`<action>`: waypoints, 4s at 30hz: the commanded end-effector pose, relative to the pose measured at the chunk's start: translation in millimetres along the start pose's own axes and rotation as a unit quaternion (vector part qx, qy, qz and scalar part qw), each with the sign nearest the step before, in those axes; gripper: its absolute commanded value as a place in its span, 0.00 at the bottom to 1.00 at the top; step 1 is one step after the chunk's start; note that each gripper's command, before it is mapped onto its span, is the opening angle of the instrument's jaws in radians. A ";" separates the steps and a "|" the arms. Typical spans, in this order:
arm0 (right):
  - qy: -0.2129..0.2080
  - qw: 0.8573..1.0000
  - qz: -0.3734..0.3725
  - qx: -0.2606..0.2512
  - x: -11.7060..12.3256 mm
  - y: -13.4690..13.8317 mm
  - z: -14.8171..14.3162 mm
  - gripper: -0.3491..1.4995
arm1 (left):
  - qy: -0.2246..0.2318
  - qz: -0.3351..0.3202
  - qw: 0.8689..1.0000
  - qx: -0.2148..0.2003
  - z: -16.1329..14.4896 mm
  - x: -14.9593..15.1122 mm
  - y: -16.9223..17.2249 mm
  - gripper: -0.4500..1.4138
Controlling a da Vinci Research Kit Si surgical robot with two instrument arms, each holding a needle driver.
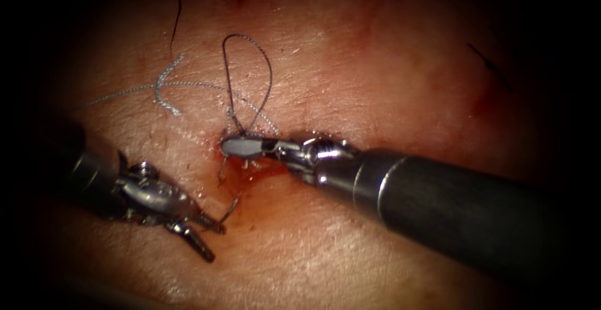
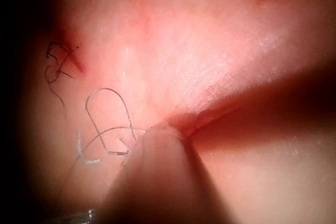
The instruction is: Wound Closure
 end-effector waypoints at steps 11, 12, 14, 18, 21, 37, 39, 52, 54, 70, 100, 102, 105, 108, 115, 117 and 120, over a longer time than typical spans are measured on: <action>0.042 0.990 -0.134 -0.026 1.1 -1.0 -0.9 0.89 | 0.051 0.034 0.997 0.051 -0.4 0.3 0.2 0.59; 0.056 0.979 -0.193 -0.040 2.4 -1.6 -1.4 0.93 | 0.075 0.080 0.991 0.071 -0.9 0.2 0.3 0.59; 0.058 0.975 -0.209 -0.042 2.9 -1.9 -1.7 0.93 | 0.086 0.100 0.988 0.081 -1.2 0.2 0.3 0.59; 0.047 0.969 -0.238 -0.034 5.1 -3.5 -4.2 0.93 | 0.145 0.193 0.961 0.134 -2.8 0.1 0.7 0.55; 0.041 0.971 -0.233 -0.027 5.4 -4.6 -6.0 0.91 | 0.163 0.243 0.942 0.165 -3.0 -0.9 1.4 0.52; -0.030 0.939 -0.337 0.052 4.9 -11.7 -11.8 0.91 | 0.294 0.408 0.838 0.213 0.7 1.5 2.4 0.80; -0.033 0.935 -0.351 0.042 3.8 -11.1 -12.9 0.91 | 0.302 0.411 0.832 0.217 1.3 2.8 2.4 0.80; -0.084 0.893 -0.431 -0.096 2.3 -7.4 -18.1 0.90 | 0.341 0.438 0.798 0.235 0.1 4.8 2.6 0.73; -0.082 0.892 -0.433 -0.104 2.4 -7.1 -18.4 0.89 | 0.343 0.443 0.792 0.240 0.1 5.1 2.8 0.71; -0.077 0.883 -0.448 -0.119 1.6 -5.8 -17.0 0.89 | 0.348 0.457 0.782 0.241 0.6 7.8 1.9 0.64; -0.066 0.885 -0.446 -0.117 1.3 -6.4 -16.4 0.86 | 0.361 0.251 0.898 -0.038 -4.6 9.7 11.0 0.00; -0.066 0.885 -0.446 -0.114 1.2 -6.5 -16.3 0.85 | 0.347 0.220 0.909 -0.074 -5.0 9.9 12.3 0.00; -0.067 0.886 -0.445 -0.111 1.2 -6.5 -16.1 0.85 | 0.339 0.223 0.909 -0.093 -5.0 10.2 13.3 0.00; -0.067 0.886 -0.446 -0.112 1.1 -6.5 -16.0 0.85 | 0.338 0.226 0.909 -0.089 -5.0 10.6 12.5 0.00; -0.067 0.886 -0.446 -0.109 0.8 -6.4 -15.8 0.85 | 0.328 0.214 0.915 -0.099 -4.9 9.6 12.0 0.00; -0.069 0.886 -0.446 -0.106 0.8 -6.4 -15.8 0.85 | 0.324 0.186 0.920 -0.118 -5.1 9.2 13.2 0.00; -0.071 0.887 -0.445 -0.103 0.6 -6.5 -15.5 0.85 | 0.320 0.193 0.917 -0.137 -5.7 9.0 15.4 0.00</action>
